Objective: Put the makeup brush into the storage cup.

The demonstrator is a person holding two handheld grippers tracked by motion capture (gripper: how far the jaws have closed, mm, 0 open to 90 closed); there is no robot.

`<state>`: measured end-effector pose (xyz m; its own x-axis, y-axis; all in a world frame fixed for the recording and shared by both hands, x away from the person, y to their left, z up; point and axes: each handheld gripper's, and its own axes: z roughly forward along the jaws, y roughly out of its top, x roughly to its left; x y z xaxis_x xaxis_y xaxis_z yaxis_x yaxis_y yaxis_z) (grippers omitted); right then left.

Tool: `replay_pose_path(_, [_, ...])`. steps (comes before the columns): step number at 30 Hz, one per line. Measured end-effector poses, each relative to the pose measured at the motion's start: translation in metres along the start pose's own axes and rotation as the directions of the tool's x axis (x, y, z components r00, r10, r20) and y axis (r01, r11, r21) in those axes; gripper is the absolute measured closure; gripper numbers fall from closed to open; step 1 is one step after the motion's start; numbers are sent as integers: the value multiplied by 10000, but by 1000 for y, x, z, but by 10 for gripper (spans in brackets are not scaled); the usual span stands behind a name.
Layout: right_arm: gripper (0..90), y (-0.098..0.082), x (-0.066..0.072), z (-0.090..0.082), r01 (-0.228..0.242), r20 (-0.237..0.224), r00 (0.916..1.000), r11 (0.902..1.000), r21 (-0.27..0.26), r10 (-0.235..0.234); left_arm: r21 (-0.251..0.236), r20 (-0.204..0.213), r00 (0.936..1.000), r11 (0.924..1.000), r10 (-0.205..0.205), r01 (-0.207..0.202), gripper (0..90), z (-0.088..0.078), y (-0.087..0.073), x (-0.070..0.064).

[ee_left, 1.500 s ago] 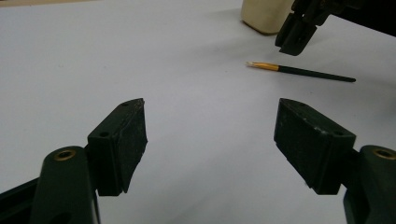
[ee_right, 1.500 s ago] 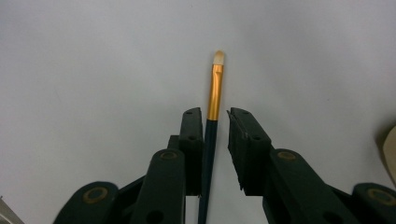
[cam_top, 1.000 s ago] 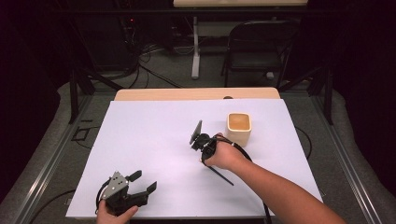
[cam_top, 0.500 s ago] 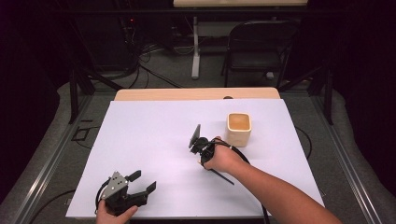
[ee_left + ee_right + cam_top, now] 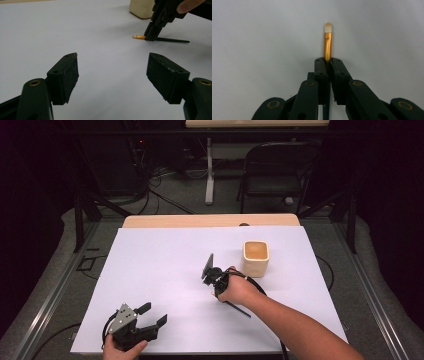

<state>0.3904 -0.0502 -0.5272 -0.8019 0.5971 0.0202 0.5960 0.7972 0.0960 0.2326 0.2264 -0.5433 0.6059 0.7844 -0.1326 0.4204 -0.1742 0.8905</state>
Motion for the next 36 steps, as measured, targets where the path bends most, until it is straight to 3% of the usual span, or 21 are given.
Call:
replay_pose_path(5, [837,-1,1,-2,16,-95,10000,9998,203,-14,-43,45,10000,10000,-23,23,259,0,0,-1])
replay_pose_path(15, [839,-3,1,-15,9,-179,9998,10000,-54,-10,-189,39,10000,9998,-22,23,268,-1,1,-1])
replay_pose_path(20, [839,-4,2,-33,-31,-255,9997,9981,-616,16,-300,109,9999,9995,-9,12,286,-4,4,-3])
replay_pose_path(25, [840,-6,3,-43,-1,-267,9996,9964,-853,-22,-663,170,9991,9970,-387,398,304,-7,8,-2])
replay_pose_path(27, [840,-6,2,-47,-46,-287,9996,9958,-917,20,-739,223,9982,9956,-564,579,310,-9,12,-1])
replay_pose_path(31, [840,-5,2,-56,-63,-189,9998,9954,-959,45,-724,264,9983,9959,-528,546,317,-14,23,1])
replay_pose_path(36, [840,-5,2,-69,-103,-64,9999,9929,-1187,96,-505,415,9988,9984,-248,269,337,-17,42,-2])
